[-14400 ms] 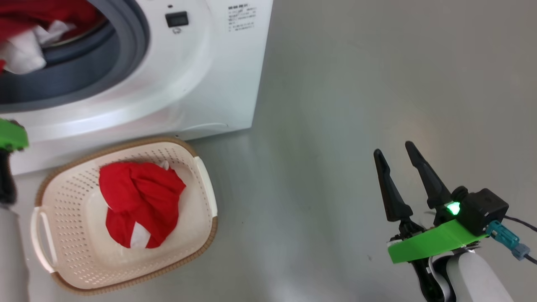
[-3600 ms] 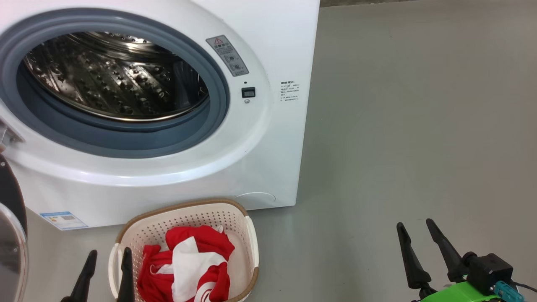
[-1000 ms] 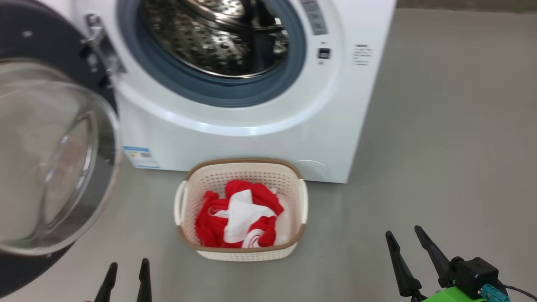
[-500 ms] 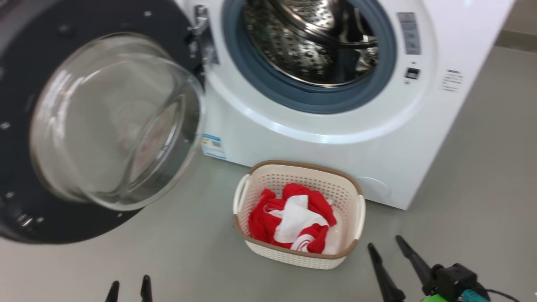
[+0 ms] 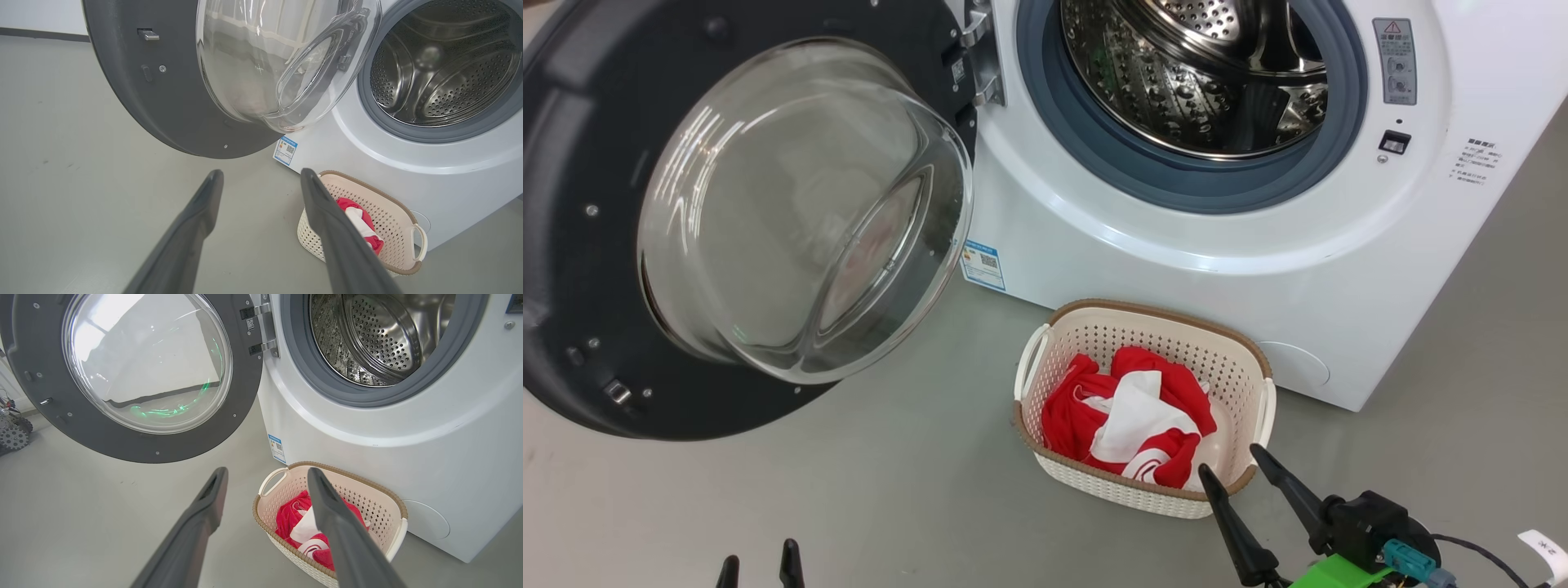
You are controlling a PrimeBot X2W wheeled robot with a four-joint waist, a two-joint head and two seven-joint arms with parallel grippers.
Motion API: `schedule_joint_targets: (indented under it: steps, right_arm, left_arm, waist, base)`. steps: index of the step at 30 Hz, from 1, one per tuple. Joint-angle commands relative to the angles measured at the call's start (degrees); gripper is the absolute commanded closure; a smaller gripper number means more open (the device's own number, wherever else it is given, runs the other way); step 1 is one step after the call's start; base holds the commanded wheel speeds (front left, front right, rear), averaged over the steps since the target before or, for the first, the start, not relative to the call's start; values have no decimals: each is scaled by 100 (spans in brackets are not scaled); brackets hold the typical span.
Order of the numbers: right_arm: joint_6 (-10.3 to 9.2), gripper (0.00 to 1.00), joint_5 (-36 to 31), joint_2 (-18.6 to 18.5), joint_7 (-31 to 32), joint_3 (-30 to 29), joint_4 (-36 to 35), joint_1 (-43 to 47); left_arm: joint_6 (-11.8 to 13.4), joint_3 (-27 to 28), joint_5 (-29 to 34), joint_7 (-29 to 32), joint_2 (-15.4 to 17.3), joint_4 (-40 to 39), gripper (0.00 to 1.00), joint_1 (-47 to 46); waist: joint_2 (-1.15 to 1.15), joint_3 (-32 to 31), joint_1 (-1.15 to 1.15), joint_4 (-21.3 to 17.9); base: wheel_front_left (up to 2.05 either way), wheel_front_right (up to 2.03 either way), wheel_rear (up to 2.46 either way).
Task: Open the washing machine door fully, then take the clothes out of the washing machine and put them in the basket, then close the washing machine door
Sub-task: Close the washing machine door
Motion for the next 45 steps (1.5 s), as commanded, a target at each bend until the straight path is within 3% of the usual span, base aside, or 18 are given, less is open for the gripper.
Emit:
schedule_joint_targets:
  steps: [1,3,4,5,7,11,16,20,26,30,36,41,45]
  right_arm:
    - [37,0,36,-69,-37,151,-110,-229]
    - [37,0,47,-80,-37,165,-99,-244]
    - [37,0,51,-82,-37,166,-92,-247]
    - [37,0,54,-79,-37,153,-87,-245]
    - [37,0,53,-62,-37,107,-91,-223]
    - [37,0,41,-13,-37,-25,-125,-137]
    - [37,0,7,57,-37,-190,-191,-8]
    - [37,0,-21,88,-37,-277,-225,56]
    - [37,0,-99,130,-37,-489,-304,115]
    - [37,0,-151,161,-37,-611,-357,139]
    - [37,0,-211,205,-37,-695,-413,103]
    - [37,0,-229,222,-37,-725,-397,79]
    - [37,0,-228,232,-37,-730,-389,93]
  left_arm:
    - [37,194,-53,-29,41,-165,0,-75]
    - [23,193,-83,-29,41,-179,0,-103]
    - [11,195,-95,-29,41,-202,7,-123]
    - [-8,203,-106,-29,41,-236,45,-143]
    - [-77,279,-94,-29,41,-365,100,-216]
    - [-301,636,61,-29,41,-844,100,-498]
    - [-648,1526,450,-29,44,-1725,100,-1255]
    - [-797,1986,679,-29,283,-2133,100,-1926]
    - [-851,2327,374,-29,1377,-1974,100,-3399]
    - [-853,2477,-200,-29,2012,-1204,100,-4257]
    - [-854,2555,-1461,13,2739,1098,100,-5169]
    - [-854,2346,-2345,1068,3191,2996,100,-5691]
    - [-854,2044,-2758,1924,3368,3901,100,-5933]
  waist:
    - [0,20,0,6]
    - [0,26,0,4]
    - [0,25,0,1]
    - [0,20,0,-3]
    - [0,7,0,-13]
    - [0,-14,0,-34]
    - [0,-11,0,-54]
    - [0,14,0,-59]
    - [0,126,0,-54]
    - [0,198,0,-44]
    - [0,343,0,-122]
    - [0,402,0,-166]
    - [0,403,0,-183]
  base:
    - [0,0,0]
    - [0,0,0]
    - [0,0,0]
    - [0,0,0]
    - [0,0,0]
    - [0,0,0]
    - [0,0,0]
    - [0,0,0]
    - [0,0,0]
    - [0,0,0]
    - [0,0,0]
    - [0,0,0]
    - [0,0,0]
